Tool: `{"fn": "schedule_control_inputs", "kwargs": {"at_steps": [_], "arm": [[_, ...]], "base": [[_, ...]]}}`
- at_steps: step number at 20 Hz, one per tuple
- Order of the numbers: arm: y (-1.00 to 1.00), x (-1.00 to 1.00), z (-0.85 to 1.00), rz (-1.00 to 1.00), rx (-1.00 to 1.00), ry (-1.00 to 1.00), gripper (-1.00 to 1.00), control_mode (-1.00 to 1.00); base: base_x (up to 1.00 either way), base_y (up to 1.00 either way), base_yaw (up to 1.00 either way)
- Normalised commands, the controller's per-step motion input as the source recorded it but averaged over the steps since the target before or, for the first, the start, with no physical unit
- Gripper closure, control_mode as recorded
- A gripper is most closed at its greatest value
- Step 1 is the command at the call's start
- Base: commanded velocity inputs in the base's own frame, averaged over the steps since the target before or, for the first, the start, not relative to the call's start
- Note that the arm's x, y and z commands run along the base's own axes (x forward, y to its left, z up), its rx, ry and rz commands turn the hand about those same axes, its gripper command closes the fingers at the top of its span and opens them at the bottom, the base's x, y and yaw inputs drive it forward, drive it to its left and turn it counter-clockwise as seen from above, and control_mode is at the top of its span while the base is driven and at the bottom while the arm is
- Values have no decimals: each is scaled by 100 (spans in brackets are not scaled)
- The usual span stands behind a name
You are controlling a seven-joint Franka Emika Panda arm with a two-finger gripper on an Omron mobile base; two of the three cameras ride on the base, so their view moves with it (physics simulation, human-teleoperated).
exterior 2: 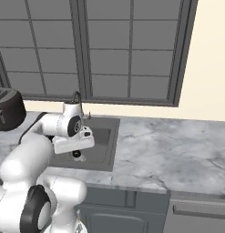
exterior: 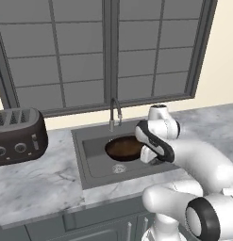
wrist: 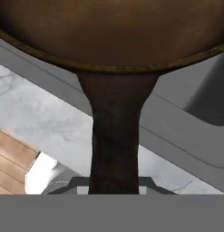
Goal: Move the pot and pan from the stove into the sink.
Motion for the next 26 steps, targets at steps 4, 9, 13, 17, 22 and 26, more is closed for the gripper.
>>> {"fn": "schedule_control_inputs", "kwargs": {"at_steps": [4,9,13,17,22,26], "arm": [[5,68,-55,4,-8,0,100,-100],[2,57,-64,3,-9,0,100,-100],[0,43,-53,2,-5,0,100,-100],[0,33,-34,2,-2,0,100,-100],[0,16,-9,0,0,0,-100,-100],[-2,8,19,0,3,0,-100,-100]], "base": [[0,0,0],[0,0,0],[0,0,0],[0,0,0],[0,0,0],[0,0,0]]}}
